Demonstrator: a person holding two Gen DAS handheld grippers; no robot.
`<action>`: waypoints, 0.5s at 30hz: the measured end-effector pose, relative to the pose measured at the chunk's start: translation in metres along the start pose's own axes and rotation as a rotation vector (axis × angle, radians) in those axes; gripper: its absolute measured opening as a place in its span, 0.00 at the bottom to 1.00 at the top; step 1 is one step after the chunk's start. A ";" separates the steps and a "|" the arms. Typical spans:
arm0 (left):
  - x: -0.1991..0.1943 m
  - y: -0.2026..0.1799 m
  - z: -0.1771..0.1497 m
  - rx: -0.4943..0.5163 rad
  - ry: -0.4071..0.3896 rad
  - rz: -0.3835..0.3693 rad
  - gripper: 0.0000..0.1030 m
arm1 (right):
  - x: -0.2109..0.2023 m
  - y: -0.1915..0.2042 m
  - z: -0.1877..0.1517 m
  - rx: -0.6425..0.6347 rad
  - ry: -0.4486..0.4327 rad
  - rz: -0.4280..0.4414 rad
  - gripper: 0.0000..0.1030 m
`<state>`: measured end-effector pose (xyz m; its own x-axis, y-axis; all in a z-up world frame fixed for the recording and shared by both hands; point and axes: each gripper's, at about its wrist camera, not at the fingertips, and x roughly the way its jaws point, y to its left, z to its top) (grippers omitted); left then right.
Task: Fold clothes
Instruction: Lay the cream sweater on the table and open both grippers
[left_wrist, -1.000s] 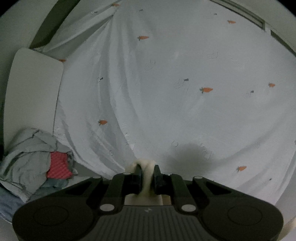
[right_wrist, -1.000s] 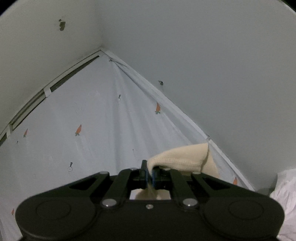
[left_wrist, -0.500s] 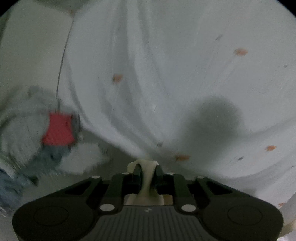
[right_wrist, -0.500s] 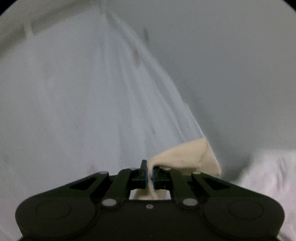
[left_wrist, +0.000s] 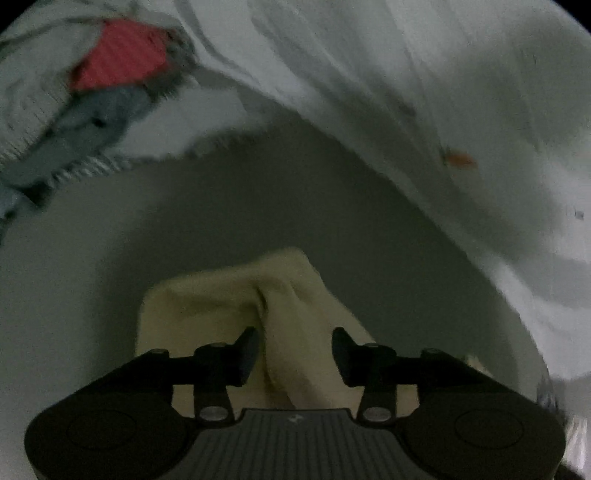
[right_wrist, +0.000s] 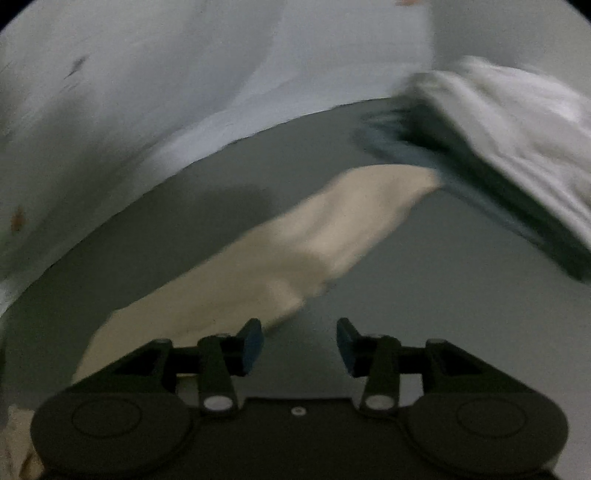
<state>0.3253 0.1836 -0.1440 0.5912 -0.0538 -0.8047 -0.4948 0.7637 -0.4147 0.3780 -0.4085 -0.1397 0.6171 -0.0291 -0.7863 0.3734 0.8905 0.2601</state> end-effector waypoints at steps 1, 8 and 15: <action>0.006 -0.001 -0.003 -0.012 0.025 -0.006 0.51 | 0.006 0.013 0.003 -0.022 0.010 0.037 0.49; 0.035 -0.001 -0.024 -0.127 0.132 -0.017 0.52 | 0.054 0.125 0.014 -0.284 0.082 0.278 0.52; 0.047 -0.007 -0.030 -0.157 0.169 -0.017 0.53 | 0.084 0.196 0.022 -0.464 0.092 0.378 0.44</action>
<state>0.3375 0.1564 -0.1915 0.4920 -0.1831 -0.8511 -0.5867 0.6526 -0.4795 0.5185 -0.2465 -0.1428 0.5778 0.3488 -0.7379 -0.2136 0.9372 0.2757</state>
